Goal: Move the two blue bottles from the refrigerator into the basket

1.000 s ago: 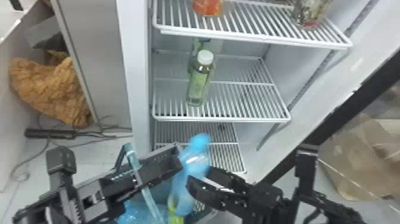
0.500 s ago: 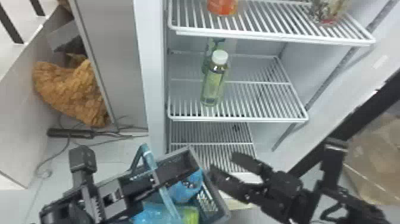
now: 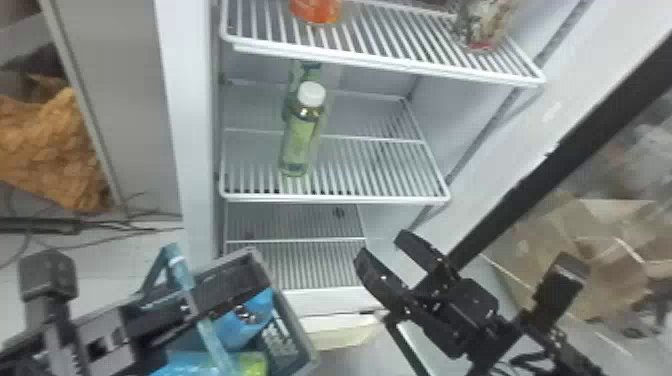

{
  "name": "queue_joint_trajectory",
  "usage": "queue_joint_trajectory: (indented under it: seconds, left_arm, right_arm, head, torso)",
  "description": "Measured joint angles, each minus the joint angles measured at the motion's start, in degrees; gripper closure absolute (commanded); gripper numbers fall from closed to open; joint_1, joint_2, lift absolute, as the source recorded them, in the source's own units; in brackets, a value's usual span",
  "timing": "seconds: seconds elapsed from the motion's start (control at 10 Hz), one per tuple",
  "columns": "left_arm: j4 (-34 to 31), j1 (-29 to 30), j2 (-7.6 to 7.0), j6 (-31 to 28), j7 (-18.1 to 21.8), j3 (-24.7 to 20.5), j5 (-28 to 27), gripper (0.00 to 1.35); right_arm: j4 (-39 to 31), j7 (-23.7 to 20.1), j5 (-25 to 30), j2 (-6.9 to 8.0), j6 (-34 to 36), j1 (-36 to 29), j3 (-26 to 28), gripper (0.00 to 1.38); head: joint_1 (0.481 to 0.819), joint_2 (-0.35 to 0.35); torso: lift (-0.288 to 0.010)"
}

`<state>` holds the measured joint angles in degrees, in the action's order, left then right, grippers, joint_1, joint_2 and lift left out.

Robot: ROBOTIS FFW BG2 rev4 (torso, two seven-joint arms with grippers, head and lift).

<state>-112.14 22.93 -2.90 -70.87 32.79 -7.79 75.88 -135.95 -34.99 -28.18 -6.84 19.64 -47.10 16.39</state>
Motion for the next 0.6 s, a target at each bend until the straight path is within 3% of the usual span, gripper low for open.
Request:
queue_joint_trajectory:
  seconds: [0.6]
  left_arm:
    - [0.1,0.5,-0.23,-0.6,-0.3,0.1,-0.3,1.2]
  right_arm:
    - [5.2,3.3,4.1,4.56,-17.6,-8.7,6.6,0.19]
  head:
    - [0.695,-0.35]
  torso:
    - [-0.22]
